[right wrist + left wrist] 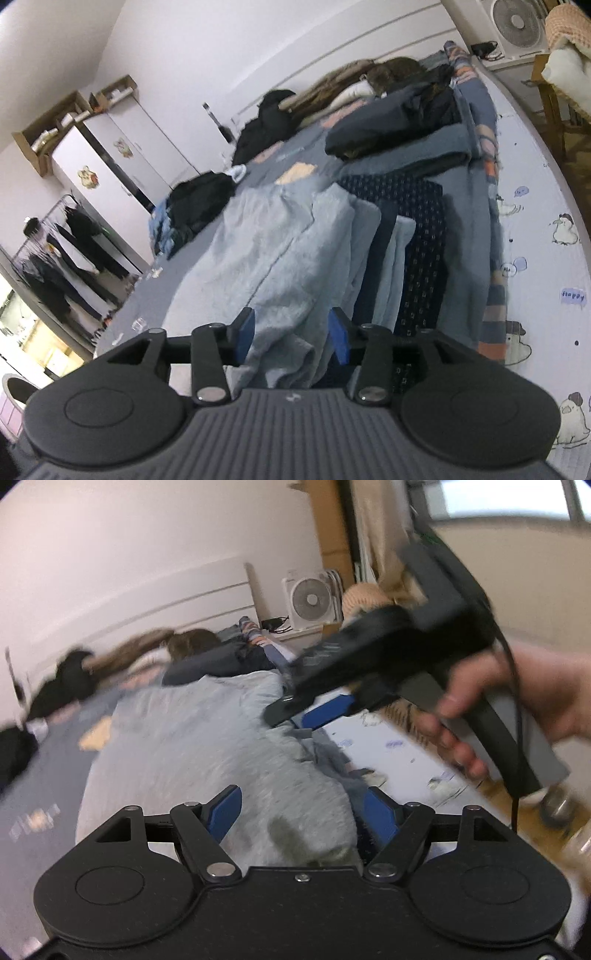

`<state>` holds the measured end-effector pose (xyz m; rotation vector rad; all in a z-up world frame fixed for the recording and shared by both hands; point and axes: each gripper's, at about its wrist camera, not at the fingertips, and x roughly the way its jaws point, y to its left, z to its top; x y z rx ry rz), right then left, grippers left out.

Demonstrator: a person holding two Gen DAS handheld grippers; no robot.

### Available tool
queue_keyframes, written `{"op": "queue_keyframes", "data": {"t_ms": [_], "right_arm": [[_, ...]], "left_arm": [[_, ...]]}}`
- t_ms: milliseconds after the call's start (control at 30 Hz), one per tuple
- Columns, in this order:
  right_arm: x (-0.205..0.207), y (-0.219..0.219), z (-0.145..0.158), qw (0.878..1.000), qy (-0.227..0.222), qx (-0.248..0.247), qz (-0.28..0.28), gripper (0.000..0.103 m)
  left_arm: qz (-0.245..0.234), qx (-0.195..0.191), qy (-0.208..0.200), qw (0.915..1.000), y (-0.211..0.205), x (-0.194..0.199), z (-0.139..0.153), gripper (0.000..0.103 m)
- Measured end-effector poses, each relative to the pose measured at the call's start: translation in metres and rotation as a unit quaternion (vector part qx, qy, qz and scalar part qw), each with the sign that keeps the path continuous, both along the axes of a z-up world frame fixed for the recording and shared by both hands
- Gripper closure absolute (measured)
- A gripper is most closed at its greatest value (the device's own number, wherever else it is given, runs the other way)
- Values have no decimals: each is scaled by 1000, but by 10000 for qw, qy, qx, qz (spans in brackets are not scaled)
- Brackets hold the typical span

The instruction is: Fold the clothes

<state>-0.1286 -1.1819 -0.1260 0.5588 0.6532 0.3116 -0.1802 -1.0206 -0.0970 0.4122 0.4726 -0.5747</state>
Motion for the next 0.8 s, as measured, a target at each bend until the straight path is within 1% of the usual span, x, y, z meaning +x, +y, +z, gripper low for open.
{"op": "queue_keyframes", "data": {"t_ms": [67, 100, 133, 167, 200, 233, 267, 300, 333, 367, 400, 567, 667, 733, 800], "right_arm": [[9, 2, -2, 9999, 107, 6, -67, 59], [11, 2, -4, 9999, 131, 22, -94, 59], [14, 2, -4, 9998, 138, 38, -141, 59], [17, 2, -4, 9997, 143, 54, -190, 59], [17, 2, -5, 9996, 114, 68, -236, 59], [18, 2, -6, 9995, 82, 82, -283, 60], [18, 2, -6, 9994, 50, 95, -329, 63], [19, 2, -7, 9992, 18, 109, -375, 71], [19, 2, -8, 9990, -14, 122, -422, 78], [21, 3, -7, 9991, -46, 66, -426, 90], [22, 2, -8, 9988, -51, 59, -489, 93], [33, -8, -9, 9962, -93, 169, -846, 99], [42, -10, -9, 9962, -51, 217, -839, 101], [48, -11, -8, 9962, -21, 248, -829, 101], [53, -11, -8, 9962, 9, 279, -819, 98]], "left_arm": [[34, 352, -121, 9993, -13, 2, -10, 30], [1, 411, -108, 9991, -16, 2, -13, 32], [-33, 467, -91, 9989, -18, 3, -17, 38], [-74, 491, -39, 9988, -19, 4, -21, 62], [-96, 497, 41, 9987, -18, 4, -24, 88], [-115, 466, 72, 9988, -16, 3, -25, 92], [-133, 433, 102, 9989, -13, 2, -26, 93], [-151, 400, 131, 9990, -10, 1, -27, 96], [-170, 367, 161, 9991, -8, 0, -28, 96], [-183, 353, 185, 9990, -6, -1, -28, 96], [-201, 324, 235, 9990, -3, -2, -27, 96], [-189, 303, 246, 9991, -4, -4, -26, 97], [-181, 291, 251, 9991, -5, -6, -25, 97], [-176, 283, 255, 9991, -5, -7, -25, 97], [-171, 275, 259, 9991, -6, -7, -24, 96]]}}
